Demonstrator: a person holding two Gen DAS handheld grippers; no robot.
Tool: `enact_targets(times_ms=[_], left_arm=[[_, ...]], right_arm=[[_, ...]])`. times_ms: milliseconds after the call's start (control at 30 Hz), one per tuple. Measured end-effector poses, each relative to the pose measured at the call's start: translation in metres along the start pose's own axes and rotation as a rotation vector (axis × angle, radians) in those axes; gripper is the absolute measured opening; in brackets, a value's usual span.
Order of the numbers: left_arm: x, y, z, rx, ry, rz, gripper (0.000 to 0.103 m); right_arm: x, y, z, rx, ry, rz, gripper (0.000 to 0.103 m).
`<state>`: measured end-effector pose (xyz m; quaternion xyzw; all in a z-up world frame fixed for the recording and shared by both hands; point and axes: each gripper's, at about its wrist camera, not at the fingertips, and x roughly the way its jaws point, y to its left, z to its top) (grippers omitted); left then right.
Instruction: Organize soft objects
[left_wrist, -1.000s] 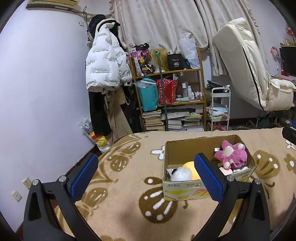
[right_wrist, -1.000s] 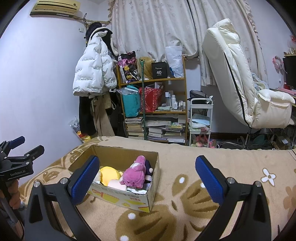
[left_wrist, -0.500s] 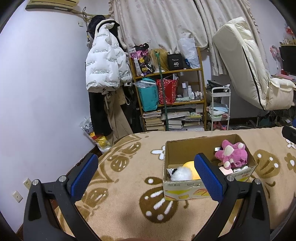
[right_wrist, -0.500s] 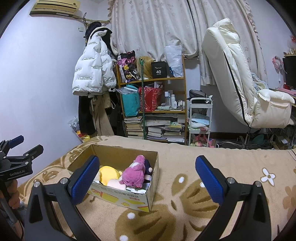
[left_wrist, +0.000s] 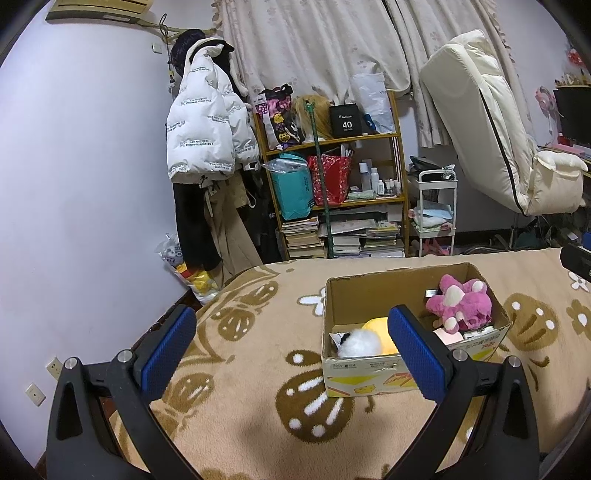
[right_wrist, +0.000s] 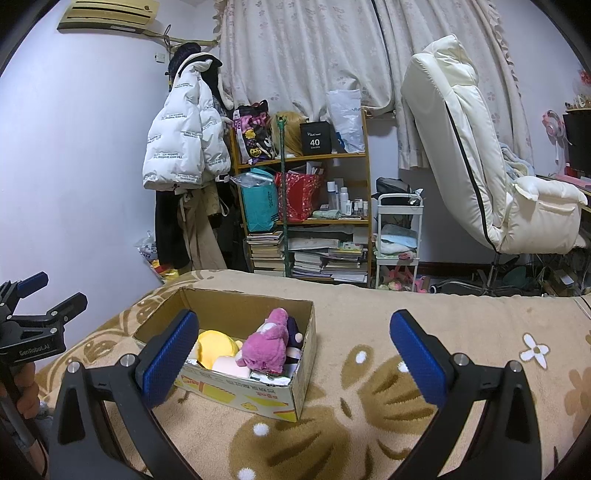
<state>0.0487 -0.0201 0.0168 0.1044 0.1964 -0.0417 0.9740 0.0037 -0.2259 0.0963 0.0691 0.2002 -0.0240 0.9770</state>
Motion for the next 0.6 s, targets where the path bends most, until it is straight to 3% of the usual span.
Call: enact_targets(times_ms=[600], left_arm=[[-0.0002, -0.005, -0.0019, 0.012, 0.005, -0.013, 0.102]], right_arm=[[0.0005, -0.0024, 0.002, -0.002, 0.003, 0.003, 0.103]])
